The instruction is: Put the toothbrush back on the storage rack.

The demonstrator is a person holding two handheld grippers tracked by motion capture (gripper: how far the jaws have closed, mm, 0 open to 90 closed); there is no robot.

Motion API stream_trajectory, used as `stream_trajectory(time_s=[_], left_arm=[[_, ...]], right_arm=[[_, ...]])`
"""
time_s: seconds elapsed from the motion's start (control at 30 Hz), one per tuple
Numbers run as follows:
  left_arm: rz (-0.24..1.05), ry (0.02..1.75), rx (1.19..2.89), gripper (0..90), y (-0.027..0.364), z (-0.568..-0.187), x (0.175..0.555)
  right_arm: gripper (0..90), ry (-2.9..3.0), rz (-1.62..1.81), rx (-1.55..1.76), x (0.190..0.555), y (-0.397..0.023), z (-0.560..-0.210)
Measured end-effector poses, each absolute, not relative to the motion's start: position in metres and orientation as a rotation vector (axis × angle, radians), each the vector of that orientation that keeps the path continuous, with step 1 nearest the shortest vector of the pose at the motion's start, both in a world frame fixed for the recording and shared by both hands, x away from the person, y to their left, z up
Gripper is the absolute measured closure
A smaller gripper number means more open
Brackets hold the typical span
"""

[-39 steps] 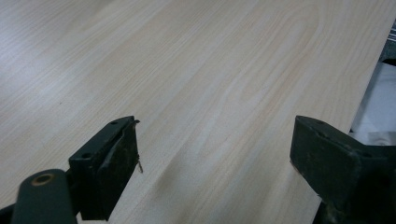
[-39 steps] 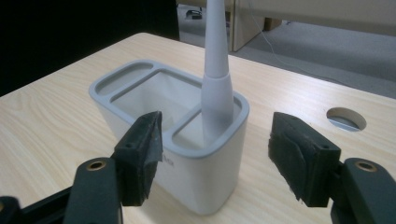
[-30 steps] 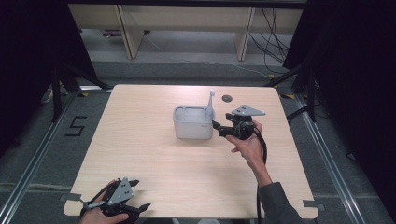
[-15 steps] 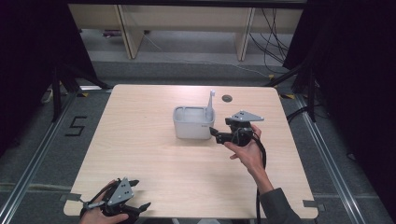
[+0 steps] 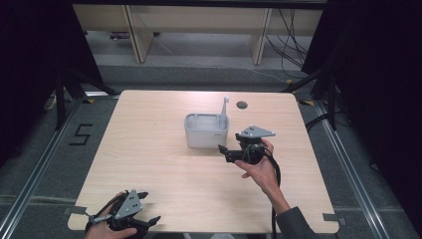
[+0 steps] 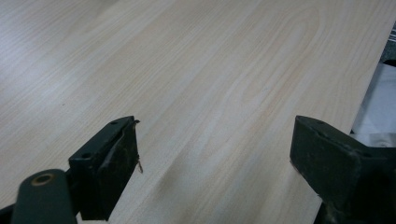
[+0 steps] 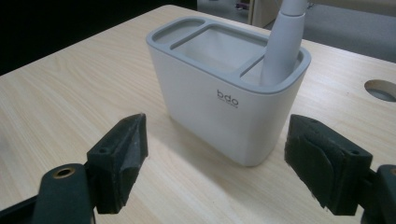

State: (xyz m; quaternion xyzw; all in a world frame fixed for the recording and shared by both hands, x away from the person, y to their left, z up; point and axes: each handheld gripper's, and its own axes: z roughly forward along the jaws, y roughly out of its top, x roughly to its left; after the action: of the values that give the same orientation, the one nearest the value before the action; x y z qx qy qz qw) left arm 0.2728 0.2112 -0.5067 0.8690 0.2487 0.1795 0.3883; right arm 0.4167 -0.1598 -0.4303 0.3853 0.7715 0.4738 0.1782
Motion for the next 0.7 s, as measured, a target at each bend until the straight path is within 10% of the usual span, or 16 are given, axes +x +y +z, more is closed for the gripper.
stream_trajectory(time_s=[0.7], left_arm=[[0.444, 0.628, 2.235, 14.7, 0.213, -0.505, 0.273]], right_arm=[[21.9, 2.244, 1.306, 1.084, 0.399, -0.161, -0.448]])
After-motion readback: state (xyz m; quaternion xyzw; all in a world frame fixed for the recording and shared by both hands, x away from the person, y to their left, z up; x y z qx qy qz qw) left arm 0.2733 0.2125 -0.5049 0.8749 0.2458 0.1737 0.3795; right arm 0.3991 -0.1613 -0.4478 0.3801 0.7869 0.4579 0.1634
